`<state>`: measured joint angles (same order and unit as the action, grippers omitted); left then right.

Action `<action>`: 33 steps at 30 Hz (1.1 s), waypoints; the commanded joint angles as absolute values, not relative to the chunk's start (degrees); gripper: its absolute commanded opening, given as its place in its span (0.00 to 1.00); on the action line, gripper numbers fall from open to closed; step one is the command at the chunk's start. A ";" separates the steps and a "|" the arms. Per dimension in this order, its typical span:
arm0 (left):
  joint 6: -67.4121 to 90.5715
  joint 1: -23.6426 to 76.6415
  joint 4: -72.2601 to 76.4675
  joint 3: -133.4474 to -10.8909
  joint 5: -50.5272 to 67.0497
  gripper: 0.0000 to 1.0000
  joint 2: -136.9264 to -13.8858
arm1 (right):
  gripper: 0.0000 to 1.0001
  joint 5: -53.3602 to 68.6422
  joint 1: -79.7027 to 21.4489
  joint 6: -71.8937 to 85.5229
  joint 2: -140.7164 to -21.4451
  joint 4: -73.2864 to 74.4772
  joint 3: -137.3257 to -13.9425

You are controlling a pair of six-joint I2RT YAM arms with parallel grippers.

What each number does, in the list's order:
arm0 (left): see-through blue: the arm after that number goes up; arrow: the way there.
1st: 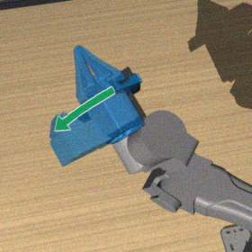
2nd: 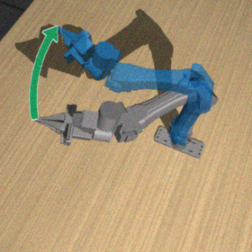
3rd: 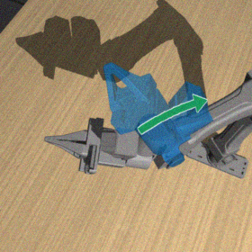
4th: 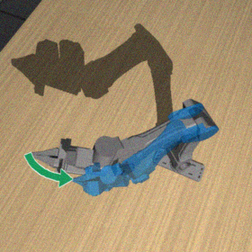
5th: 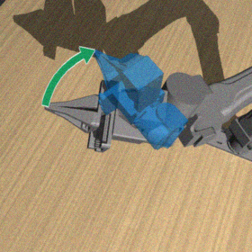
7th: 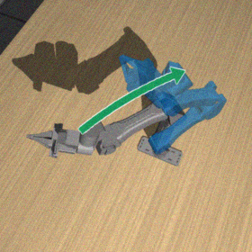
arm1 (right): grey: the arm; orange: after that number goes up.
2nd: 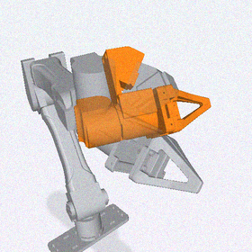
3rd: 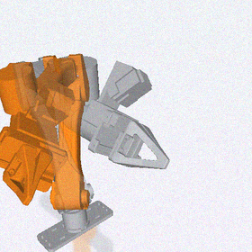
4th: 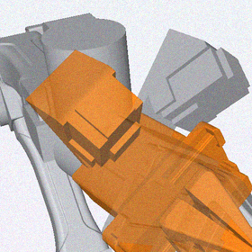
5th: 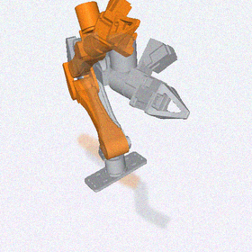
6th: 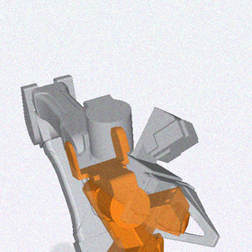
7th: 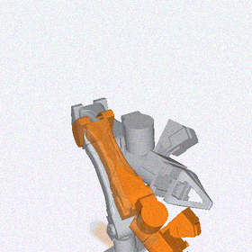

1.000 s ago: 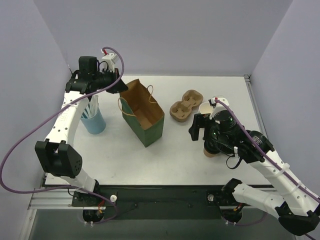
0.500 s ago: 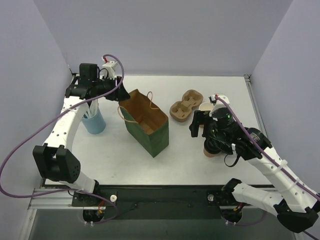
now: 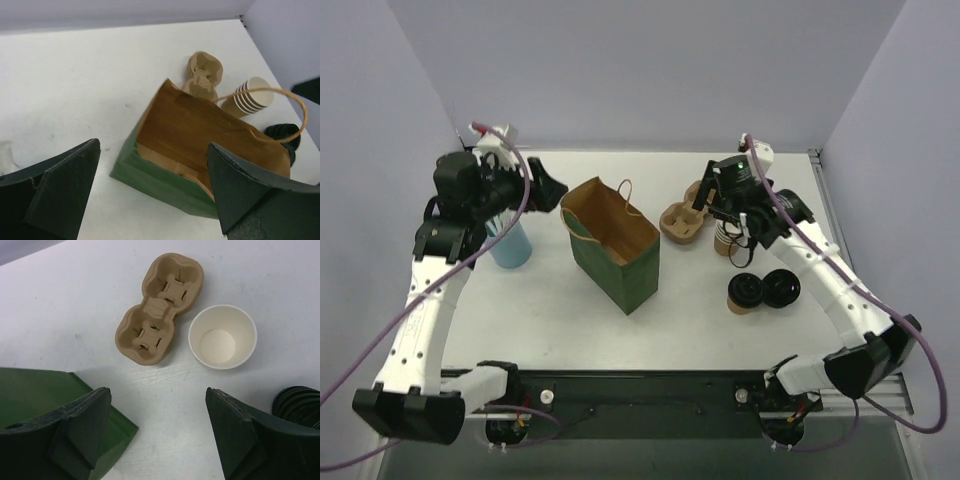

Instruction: Pack the takeout coffee

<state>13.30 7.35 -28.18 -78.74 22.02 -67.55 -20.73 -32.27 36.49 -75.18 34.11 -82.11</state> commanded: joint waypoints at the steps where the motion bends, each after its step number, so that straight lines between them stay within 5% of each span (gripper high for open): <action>1: 20.56 6.94 -27.33 -69.28 27.51 0.97 -60.84 | 0.77 -23.46 -29.97 38.15 -87.23 33.93 -89.89; 9: 20.05 7.12 -23.39 -48.03 22.68 0.97 -38.17 | 0.73 -28.21 -28.83 39.72 -105.81 34.37 -104.66; 16: 18.90 8.88 -22.77 -41.67 15.74 0.97 -26.30 | 0.68 -27.69 -27.60 41.39 -117.58 34.37 -110.12; 33: 22.85 8.97 -16.00 -46.58 17.66 0.97 -33.13 | 0.65 -27.60 -25.40 43.33 -120.85 33.75 -110.39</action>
<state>20.73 8.91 -21.89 -43.38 16.16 -32.56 -25.32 -26.17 41.89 -121.54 33.23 -108.44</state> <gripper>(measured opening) 0.972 0.653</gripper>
